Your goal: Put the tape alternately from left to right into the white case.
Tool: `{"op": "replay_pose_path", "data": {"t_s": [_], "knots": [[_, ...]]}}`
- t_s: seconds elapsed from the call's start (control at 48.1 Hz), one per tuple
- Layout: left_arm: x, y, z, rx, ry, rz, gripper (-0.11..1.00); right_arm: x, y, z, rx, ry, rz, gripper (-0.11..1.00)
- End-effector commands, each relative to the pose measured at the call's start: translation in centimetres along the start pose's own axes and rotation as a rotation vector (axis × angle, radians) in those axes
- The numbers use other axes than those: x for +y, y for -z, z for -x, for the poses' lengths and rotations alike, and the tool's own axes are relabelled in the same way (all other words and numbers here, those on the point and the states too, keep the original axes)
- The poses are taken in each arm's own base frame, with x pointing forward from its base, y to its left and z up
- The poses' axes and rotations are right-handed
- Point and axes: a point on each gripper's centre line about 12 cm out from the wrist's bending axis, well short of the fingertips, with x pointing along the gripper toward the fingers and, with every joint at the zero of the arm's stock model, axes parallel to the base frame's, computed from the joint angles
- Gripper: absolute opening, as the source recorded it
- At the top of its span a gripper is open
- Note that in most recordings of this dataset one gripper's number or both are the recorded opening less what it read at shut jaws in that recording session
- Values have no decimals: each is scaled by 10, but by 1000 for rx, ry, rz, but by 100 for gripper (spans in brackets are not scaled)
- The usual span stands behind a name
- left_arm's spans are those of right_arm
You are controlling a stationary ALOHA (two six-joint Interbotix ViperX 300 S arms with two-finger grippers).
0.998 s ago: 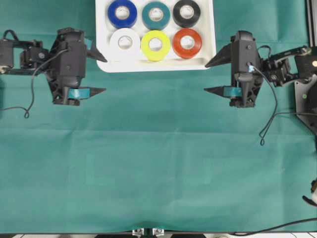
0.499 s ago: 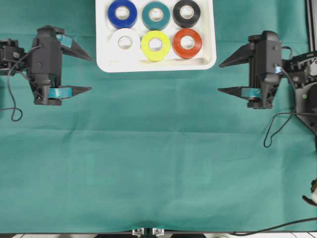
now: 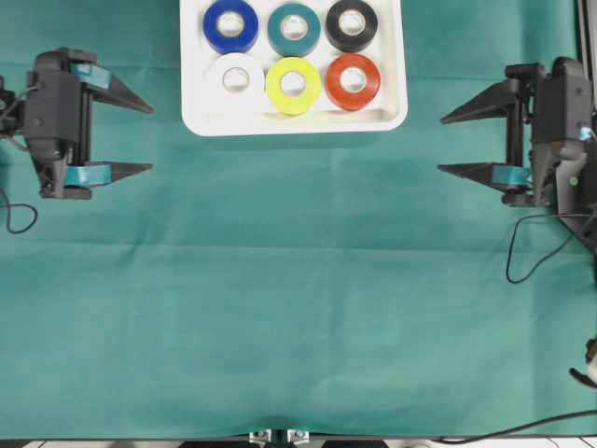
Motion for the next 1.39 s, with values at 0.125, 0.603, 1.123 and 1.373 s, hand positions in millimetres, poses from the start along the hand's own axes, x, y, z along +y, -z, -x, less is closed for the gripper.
{"op": "replay_pose_path", "data": {"t_s": [0.125, 0.603, 1.123, 1.373], "knots": [[-2, 4, 15, -49, -7, 14, 43, 1, 0, 14, -67, -6, -6, 81], [-5, 21, 48, -152, -20, 101, 43, 2, 14, 33, -150, -16, -29, 82], [-8, 37, 81, -319, -44, 102, 43, 2, 16, 34, -156, -19, -32, 82], [-9, 41, 84, -338, -46, 102, 43, 2, 13, 37, -181, -21, -28, 82]]}}
